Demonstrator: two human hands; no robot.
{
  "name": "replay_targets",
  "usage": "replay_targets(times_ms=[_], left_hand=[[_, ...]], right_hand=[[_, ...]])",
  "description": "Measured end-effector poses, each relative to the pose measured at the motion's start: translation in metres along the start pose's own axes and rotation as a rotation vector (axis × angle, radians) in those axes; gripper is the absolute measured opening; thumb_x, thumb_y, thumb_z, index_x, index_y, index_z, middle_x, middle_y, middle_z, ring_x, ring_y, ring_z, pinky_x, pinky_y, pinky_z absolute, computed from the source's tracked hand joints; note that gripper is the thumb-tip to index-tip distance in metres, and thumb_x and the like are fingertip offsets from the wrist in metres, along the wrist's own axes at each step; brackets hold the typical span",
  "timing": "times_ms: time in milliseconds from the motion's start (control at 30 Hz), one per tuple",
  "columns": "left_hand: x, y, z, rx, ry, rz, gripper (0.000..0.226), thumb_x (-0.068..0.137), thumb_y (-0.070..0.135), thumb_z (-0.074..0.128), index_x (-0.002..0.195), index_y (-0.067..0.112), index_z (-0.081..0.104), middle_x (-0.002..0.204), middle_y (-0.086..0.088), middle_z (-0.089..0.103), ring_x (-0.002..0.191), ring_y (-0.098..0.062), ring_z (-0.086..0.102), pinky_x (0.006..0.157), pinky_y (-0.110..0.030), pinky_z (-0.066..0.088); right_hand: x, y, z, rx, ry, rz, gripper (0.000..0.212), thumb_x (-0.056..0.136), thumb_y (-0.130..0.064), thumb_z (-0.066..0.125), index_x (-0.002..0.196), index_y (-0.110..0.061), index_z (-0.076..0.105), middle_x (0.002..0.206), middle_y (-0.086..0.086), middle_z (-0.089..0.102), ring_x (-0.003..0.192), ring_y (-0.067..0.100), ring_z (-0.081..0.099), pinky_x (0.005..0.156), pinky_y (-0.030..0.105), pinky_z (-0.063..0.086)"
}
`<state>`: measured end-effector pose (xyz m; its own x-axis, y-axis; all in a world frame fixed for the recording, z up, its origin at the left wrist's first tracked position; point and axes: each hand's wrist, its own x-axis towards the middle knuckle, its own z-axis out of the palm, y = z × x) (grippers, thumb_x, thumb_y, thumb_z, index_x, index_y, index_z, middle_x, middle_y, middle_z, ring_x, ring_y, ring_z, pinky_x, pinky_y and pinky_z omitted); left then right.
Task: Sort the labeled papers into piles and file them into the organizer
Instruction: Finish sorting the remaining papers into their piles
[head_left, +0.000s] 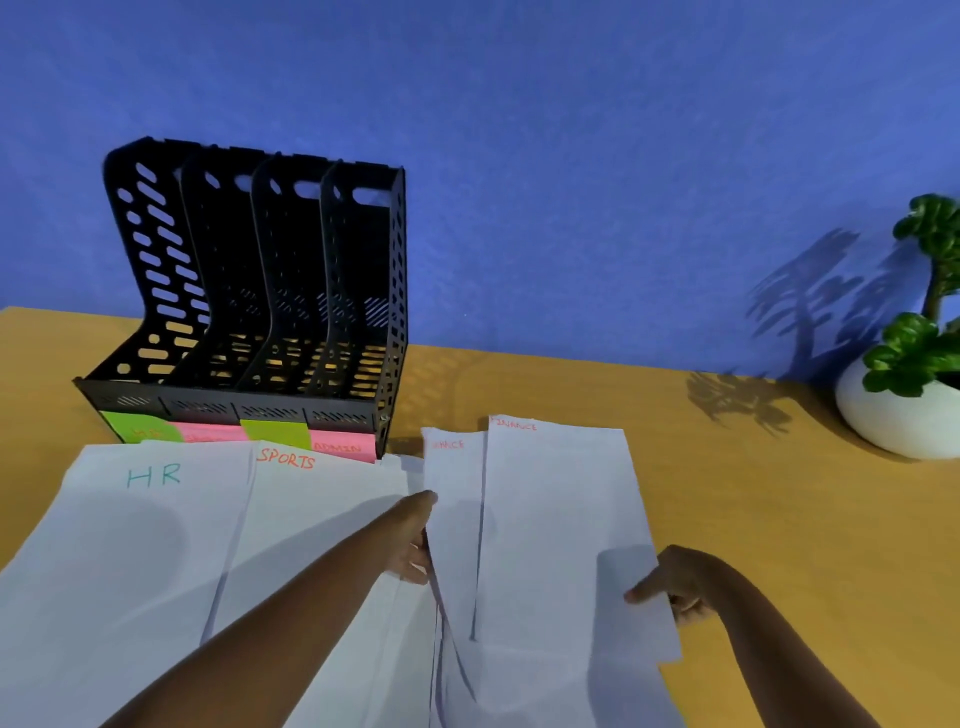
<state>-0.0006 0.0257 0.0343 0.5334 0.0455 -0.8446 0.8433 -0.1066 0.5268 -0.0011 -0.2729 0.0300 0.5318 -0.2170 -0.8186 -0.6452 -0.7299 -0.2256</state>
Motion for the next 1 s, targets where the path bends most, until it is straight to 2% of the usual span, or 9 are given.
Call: replay_targets(times_ms=[133, 267, 367, 500, 567, 633, 767, 867, 1000], left_hand=[[0.010, -0.006, 0.007, -0.045, -0.015, 0.052, 0.059, 0.091, 0.059, 0.034, 0.125, 0.012, 0.047, 0.124, -0.017, 0.059, 0.115, -0.035, 0.054, 0.089, -0.044, 0.047], [0.022, -0.016, 0.018, 0.284, 0.205, 0.311, 0.031, 0.096, 0.025, 0.041, 0.124, 0.012, 0.045, 0.127, -0.012, 0.057, 0.114, -0.031, 0.056, 0.091, -0.041, 0.053], [0.023, -0.016, 0.018, 0.456, 0.334, 0.441, 0.036, 0.095, 0.005, 0.038, 0.130, 0.010, 0.046, 0.126, -0.013, 0.057, 0.113, -0.029, 0.057, 0.092, -0.035, 0.052], [0.022, -0.010, 0.011, 0.619, 0.285, 0.415, 0.043, 0.092, 0.000, 0.040, 0.133, 0.010, 0.043, 0.127, -0.015, 0.054, 0.100, -0.026, 0.057, 0.060, -0.028, 0.054], [0.020, -0.009, 0.015, 0.655, 0.272, 0.366, 0.042, 0.089, -0.001, 0.041, 0.130, 0.006, 0.046, 0.127, -0.016, 0.052, 0.104, -0.026, 0.057, 0.056, -0.023, 0.050], [0.018, -0.007, 0.021, 0.559, 0.246, 0.297, 0.042, 0.089, 0.001, 0.041, 0.130, 0.006, 0.043, 0.127, -0.014, 0.050, 0.112, -0.027, 0.055, 0.070, -0.029, 0.054], [0.012, -0.004, 0.025, 0.231, 0.103, 0.219, 0.040, 0.091, 0.012, 0.052, 0.128, 0.006, 0.040, 0.117, -0.012, 0.052, 0.102, -0.026, 0.055, 0.082, -0.036, 0.052], [0.003, -0.011, 0.027, 0.084, -0.012, 0.257, 0.039, 0.088, 0.017, 0.062, 0.122, 0.006, 0.049, 0.123, -0.013, 0.058, 0.109, -0.028, 0.057, 0.085, -0.033, 0.048], [-0.005, -0.012, 0.033, -0.047, -0.002, 0.426, 0.040, 0.088, 0.010, 0.061, 0.126, 0.002, 0.053, 0.131, -0.015, 0.058, 0.117, -0.029, 0.057, 0.092, -0.032, 0.050]], right_hand=[[-0.004, -0.008, 0.003, -0.251, -0.037, -0.065, 0.030, 0.076, -0.017, 0.075, 0.069, -0.010, 0.046, 0.051, 0.001, 0.047, 0.050, 0.012, 0.049, 0.055, 0.023, 0.047], [-0.007, -0.012, 0.004, -0.367, -0.018, -0.125, 0.020, 0.080, -0.015, 0.070, 0.081, -0.012, 0.051, 0.063, 0.001, 0.048, 0.052, 0.009, 0.048, 0.048, 0.017, 0.046], [-0.008, -0.012, 0.000, -0.318, 0.046, -0.172, 0.036, 0.077, -0.016, 0.073, 0.107, -0.004, 0.057, 0.062, 0.002, 0.053, 0.048, 0.010, 0.051, 0.046, 0.018, 0.045], [0.001, -0.010, 0.000, -0.177, 0.109, -0.148, 0.056, 0.072, -0.030, 0.078, 0.114, 0.000, 0.055, 0.081, 0.010, 0.063, 0.073, 0.020, 0.063, 0.068, 0.030, 0.057], [0.006, -0.011, 0.005, -0.138, 0.146, -0.168, 0.061, 0.068, -0.038, 0.079, 0.110, -0.001, 0.055, 0.088, 0.011, 0.063, 0.081, 0.023, 0.063, 0.079, 0.034, 0.058], [0.006, -0.017, 0.011, -0.082, 0.172, -0.182, 0.057, 0.067, -0.041, 0.079, 0.103, -0.004, 0.054, 0.091, 0.011, 0.062, 0.083, 0.023, 0.062, 0.079, 0.033, 0.057], [0.006, -0.027, 0.022, 0.111, 0.208, -0.186, 0.046, 0.068, -0.034, 0.080, 0.091, -0.002, 0.057, 0.062, 0.008, 0.051, 0.058, 0.021, 0.052, 0.061, 0.029, 0.047], [0.008, -0.025, 0.031, 0.216, 0.148, -0.228, 0.059, 0.069, -0.027, 0.080, 0.117, 0.000, 0.057, 0.087, 0.015, 0.064, 0.072, 0.023, 0.055, 0.062, 0.028, 0.042], [-0.006, -0.034, 0.027, 0.452, 0.153, -0.416, 0.040, 0.075, -0.008, 0.075, 0.111, 0.003, 0.064, 0.096, 0.015, 0.067, 0.070, 0.017, 0.061, 0.057, 0.025, 0.049]])
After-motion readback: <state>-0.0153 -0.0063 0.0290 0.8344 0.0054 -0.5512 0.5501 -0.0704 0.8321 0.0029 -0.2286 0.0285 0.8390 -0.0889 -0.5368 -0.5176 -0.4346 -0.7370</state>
